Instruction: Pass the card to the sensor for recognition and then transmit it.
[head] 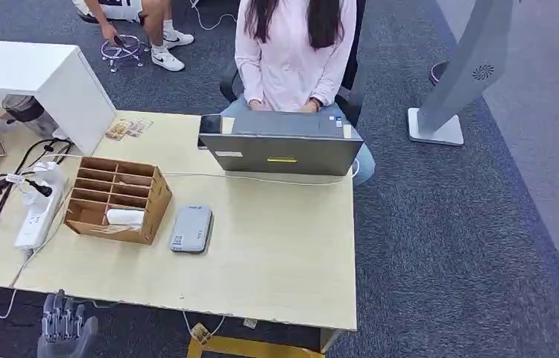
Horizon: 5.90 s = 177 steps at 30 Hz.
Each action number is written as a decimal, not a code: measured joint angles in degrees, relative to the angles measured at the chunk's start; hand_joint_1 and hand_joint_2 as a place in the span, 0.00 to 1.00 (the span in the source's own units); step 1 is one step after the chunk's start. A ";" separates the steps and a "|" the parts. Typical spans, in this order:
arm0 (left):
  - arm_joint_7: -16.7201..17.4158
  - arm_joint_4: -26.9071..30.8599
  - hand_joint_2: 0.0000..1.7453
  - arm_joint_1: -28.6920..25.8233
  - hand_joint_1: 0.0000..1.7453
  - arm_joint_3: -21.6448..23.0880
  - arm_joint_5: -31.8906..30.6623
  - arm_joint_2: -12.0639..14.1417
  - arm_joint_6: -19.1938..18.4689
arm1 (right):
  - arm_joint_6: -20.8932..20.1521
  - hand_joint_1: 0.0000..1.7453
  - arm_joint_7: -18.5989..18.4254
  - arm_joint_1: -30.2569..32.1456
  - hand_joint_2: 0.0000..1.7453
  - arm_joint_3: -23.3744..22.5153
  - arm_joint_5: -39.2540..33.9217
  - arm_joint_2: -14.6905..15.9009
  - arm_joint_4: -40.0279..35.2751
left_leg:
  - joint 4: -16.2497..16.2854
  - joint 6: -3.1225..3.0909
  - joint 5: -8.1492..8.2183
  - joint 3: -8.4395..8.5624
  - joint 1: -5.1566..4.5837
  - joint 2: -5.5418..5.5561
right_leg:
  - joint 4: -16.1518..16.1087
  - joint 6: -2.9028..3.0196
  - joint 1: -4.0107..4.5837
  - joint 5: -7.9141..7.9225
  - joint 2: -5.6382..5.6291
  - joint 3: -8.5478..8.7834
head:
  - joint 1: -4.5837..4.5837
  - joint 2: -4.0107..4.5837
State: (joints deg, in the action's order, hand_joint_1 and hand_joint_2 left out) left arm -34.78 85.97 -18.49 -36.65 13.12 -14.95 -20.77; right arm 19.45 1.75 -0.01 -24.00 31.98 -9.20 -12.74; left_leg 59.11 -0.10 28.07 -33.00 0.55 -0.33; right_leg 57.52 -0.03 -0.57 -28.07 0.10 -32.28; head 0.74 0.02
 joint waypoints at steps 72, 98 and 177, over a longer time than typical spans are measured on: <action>32.46 -14.06 1.00 46.75 1.00 39.38 -81.33 28.18 47.21 | -5.47 0.00 -1.07 -1.85 0.00 -0.06 18.86 1.40 1.31 | 0.03 0.08 -0.21 0.08 0.02 -0.05 | 0.05 0.14 0.01 0.18 -0.08 0.00 | 0.00 0.00; 29.95 -15.55 1.00 39.85 1.00 44.43 -80.04 25.90 46.69 | -5.46 0.00 -0.96 -1.90 0.00 -0.06 20.98 1.40 1.42 | 0.04 0.08 -0.21 0.07 0.01 -0.04 | 0.04 0.14 0.00 0.17 -0.06 0.00 | 0.00 0.00; 38.34 -31.05 1.00 61.64 0.00 48.76 -82.27 25.73 45.09 | -5.64 0.00 -0.37 -1.93 1.00 -0.09 25.86 1.40 1.81 | 0.05 0.10 -0.28 0.05 0.03 -0.01 | 0.07 0.11 0.02 0.24 -0.04 0.01 | 0.00 0.00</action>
State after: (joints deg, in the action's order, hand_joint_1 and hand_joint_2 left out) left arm 3.56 54.93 43.15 12.11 -69.16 10.78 24.33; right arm 13.81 1.38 -1.93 -24.09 57.83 -7.80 -10.93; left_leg 59.16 0.00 27.78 -32.96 0.58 -0.34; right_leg 57.59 0.08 -0.55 -27.83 0.06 -32.27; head 0.74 0.02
